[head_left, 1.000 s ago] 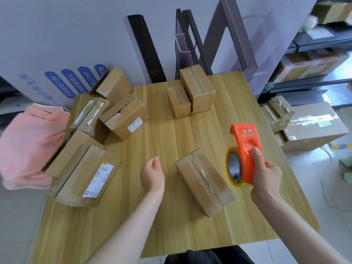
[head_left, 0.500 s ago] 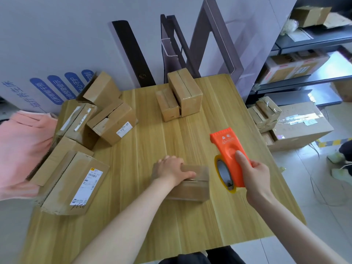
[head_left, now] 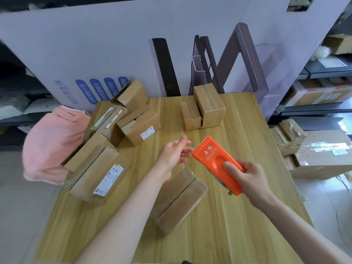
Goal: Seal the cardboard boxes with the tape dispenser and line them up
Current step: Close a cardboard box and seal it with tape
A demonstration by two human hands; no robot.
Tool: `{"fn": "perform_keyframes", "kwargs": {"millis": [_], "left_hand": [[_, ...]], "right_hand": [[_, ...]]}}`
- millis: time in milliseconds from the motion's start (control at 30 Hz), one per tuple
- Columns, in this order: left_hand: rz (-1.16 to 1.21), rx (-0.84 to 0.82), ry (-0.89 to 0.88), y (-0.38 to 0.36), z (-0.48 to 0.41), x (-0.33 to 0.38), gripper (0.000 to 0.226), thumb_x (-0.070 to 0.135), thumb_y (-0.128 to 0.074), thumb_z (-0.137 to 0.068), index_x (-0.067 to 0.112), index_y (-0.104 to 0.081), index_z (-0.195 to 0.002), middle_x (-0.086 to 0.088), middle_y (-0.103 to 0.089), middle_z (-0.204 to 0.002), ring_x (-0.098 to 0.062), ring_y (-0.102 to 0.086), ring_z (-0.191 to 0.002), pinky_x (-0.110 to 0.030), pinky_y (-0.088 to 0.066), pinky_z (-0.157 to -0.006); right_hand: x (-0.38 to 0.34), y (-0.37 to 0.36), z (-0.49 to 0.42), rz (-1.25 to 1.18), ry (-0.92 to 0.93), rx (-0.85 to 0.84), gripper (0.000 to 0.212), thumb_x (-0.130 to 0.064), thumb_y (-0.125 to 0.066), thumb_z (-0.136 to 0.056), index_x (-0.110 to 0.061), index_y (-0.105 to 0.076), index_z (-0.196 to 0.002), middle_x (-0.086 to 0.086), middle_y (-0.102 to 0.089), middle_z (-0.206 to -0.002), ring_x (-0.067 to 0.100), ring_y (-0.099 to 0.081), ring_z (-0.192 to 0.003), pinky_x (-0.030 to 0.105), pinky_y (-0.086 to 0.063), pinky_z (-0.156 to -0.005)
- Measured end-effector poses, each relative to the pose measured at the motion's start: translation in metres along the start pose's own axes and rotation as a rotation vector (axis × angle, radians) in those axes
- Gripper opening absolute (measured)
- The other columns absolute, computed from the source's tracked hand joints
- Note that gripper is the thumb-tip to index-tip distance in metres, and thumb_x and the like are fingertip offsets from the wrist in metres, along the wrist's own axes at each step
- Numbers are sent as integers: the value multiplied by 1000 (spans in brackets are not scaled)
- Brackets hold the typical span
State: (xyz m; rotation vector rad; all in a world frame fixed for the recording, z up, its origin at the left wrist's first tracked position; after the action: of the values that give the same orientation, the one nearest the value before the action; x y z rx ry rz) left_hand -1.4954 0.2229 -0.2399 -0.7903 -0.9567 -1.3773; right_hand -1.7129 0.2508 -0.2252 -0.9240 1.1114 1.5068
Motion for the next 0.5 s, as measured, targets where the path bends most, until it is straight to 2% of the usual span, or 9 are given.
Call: {"fn": "perform_keyframes", "kwargs": {"millis": [67, 167, 267, 367, 433, 500], "left_hand": [[-9, -102, 16, -2, 4, 16, 42, 50, -44, -96, 17, -70, -99, 2, -72, -84, -9, -67, -76, -29, -52, -74], [12, -145, 6, 1, 8, 25, 28, 42, -57, -92, 19, -72, -94, 3, -71, -81, -8, -64, -73, -23, -49, -68], [-21, -117, 1, 4, 5, 22, 17, 29, -66, -88, 16, -71, -97, 5, -70, -78, -7, -61, -72, -21, -47, -66], [-36, -72, 22, 7, 1, 18, 5, 21, -72, -83, 17, -71, -85, 9, -69, -67, -6, -59, -67, -21, -47, -65], [-40, -17, 26, 11, -3, 18, 6, 18, -75, -80, 17, -70, -78, 9, -68, -63, -6, -59, -64, -22, -47, -65], [-43, 32, 32, 15, -8, 18, 8, 15, -76, -80, 15, -69, -75, 7, -67, -61, -7, -58, -61, -22, -48, -64]], "right_hand": [[-9, -2, -1, 10, 24, -7, 12, -18, -69, -87, -12, -70, -77, 24, -67, -65, 31, -61, -47, 50, -54, -48], [-18, -4, -1, 56, 64, -21, 12, -17, -70, -87, -13, -70, -76, 15, -66, -57, 25, -60, -43, 40, -53, -42], [-22, -6, 1, 89, 97, -30, 11, -17, -71, -86, -14, -71, -76, 13, -66, -57, 23, -60, -43, 44, -52, -42], [-22, -8, 1, 125, 120, -24, 14, -28, -76, -81, -13, -73, -80, 19, -67, -64, 27, -61, -46, 50, -51, -45], [-23, -9, 1, 153, 135, -8, 25, -40, -72, -73, -15, -74, -79, 17, -68, -65, 31, -61, -50, 50, -51, -47], [-25, -11, 0, 187, 157, 11, 26, -41, -72, -72, -15, -73, -77, 14, -68, -64, 35, -63, -54, 50, -51, -48]]}}
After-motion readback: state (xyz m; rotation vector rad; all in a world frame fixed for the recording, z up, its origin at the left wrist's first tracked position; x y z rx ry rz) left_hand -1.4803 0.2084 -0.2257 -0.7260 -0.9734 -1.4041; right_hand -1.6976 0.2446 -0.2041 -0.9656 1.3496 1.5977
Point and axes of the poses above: each hand's wrist, its own z-axis away from the middle knuckle, its own y-axis out of the back of the hand, x = y × z, the point moved 10 cm from there along -z, towards the middle knuckle
